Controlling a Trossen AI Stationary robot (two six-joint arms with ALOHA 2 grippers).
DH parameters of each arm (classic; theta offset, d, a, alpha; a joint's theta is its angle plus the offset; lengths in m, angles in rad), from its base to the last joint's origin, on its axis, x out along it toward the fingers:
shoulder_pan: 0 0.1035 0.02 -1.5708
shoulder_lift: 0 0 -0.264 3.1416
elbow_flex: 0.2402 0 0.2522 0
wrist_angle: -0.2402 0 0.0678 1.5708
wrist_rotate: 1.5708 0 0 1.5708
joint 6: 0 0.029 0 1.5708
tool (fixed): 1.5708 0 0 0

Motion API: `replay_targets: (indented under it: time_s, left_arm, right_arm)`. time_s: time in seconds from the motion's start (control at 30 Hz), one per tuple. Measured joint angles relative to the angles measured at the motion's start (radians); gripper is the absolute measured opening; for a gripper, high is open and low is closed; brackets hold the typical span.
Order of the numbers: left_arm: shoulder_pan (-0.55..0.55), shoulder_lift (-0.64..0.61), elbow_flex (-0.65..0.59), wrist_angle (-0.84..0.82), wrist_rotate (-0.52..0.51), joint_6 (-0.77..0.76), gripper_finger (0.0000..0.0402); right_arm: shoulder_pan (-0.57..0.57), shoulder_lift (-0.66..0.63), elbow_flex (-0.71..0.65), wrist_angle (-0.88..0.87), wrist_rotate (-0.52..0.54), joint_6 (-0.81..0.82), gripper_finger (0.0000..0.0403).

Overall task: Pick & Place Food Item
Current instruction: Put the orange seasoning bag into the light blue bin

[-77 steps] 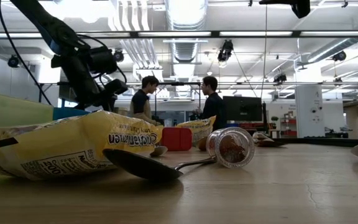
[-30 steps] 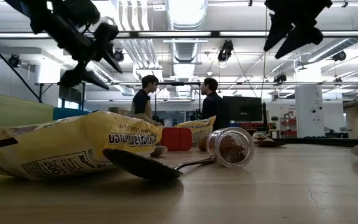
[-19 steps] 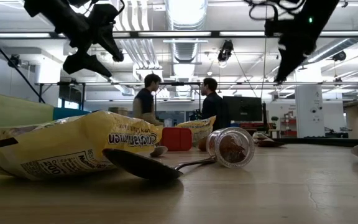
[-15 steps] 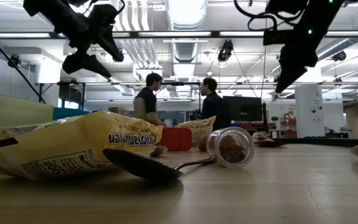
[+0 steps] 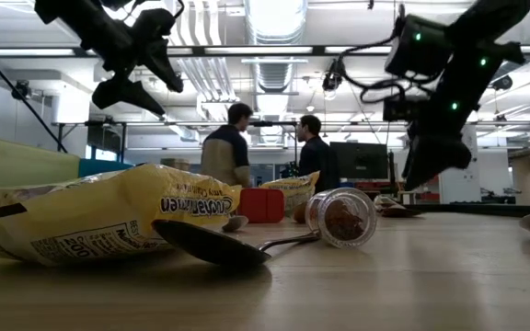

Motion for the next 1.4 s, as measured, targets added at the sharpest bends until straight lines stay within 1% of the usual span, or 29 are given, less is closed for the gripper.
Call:
replay_targets:
  time_s: [0.1,0.23,0.43,0.6,0.87,0.93,1.0,1.23,1.4]
  left_arm:
    - [0.0,0.0,0.0,0.0,-0.017,0.005,0.0271]
    - [0.0,0.0,-0.001,0.0,-0.019,0.023,0.0271]
    - [0.001,0.0,-0.003,0.0,-0.027,0.056,0.0271]
    - [0.001,0.0,-0.004,0.0,-0.045,0.077,0.0271]
    - [0.001,0.0,-0.004,0.006,-0.058,0.076,0.0271]
    - [0.001,0.0,-0.004,0.007,-0.057,0.076,0.0271]
    - [0.001,0.0,-0.004,0.007,-0.057,0.076,0.0271]
    - [0.001,0.0,-0.004,0.008,-0.057,0.076,0.0271]
    - [0.001,0.0,-0.004,0.012,-0.057,0.068,0.0271]
  right_arm:
    - [-0.012,0.056,-0.003,0.017,0.024,-0.011,0.0258]
    - [-0.055,0.121,0.005,0.029,0.053,-0.007,0.0258]
    - [-0.131,0.175,0.009,0.093,0.047,-0.029,0.0258]
    - [-0.171,0.205,0.009,0.11,0.04,-0.066,0.0258]
    - [-0.219,0.261,0.012,0.194,0.03,-0.085,0.0253]
    - [-0.224,0.272,0.012,0.211,0.031,-0.086,0.0238]
    - [-0.229,0.273,0.012,0.221,0.025,-0.085,0.0213]
    - [-0.261,0.278,0.01,0.23,0.005,-0.08,0.0109]
    - [-0.275,0.293,0.01,0.228,0.005,-0.036,0.0037]
